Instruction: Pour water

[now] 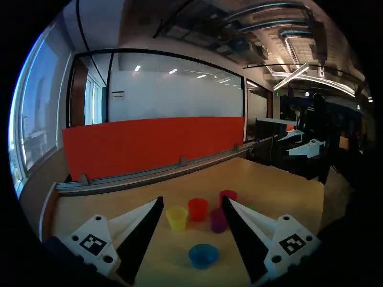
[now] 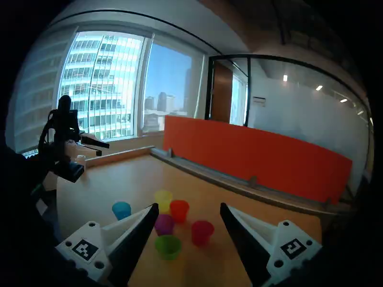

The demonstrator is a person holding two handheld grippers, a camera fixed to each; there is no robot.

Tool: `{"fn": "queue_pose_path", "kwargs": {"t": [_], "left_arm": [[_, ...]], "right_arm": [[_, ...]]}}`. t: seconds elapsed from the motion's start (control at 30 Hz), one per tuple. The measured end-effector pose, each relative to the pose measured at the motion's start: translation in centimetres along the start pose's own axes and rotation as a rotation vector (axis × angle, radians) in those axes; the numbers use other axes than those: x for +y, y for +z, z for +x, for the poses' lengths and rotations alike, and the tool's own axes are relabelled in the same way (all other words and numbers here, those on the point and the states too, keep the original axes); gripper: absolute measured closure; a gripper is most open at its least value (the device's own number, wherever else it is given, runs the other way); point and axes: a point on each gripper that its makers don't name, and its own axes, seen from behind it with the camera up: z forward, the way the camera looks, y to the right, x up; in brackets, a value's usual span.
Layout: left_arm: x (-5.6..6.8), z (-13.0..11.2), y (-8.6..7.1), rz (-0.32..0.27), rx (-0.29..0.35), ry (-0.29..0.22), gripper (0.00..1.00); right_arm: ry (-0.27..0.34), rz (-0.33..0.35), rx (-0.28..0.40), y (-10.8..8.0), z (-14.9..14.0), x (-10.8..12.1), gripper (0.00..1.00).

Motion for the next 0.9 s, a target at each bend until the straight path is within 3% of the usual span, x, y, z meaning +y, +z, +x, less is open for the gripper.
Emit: {"fn": "queue_pose_path", "kwargs": {"t": [0.27,0.6,0.9], "left_arm": [[0.5,-1.0,0.2,-0.024,-0.02,0.022,0.1],[0.8,-3.9,0.9,-0.028,-0.06,0.042,0.1],[1.1,-6.6,1.6,-0.047,-0.094,0.026,0.1]], "right_arm": [[0.004,0.022,-0.029,0.6,-1.2,-0.3,0.01],[-0.006,0.054,-0.079,1.6,-4.3,-1.0,0.01],[0.003,0.071,-0.114,2.7,-6.4,-1.3,0.01]]}}
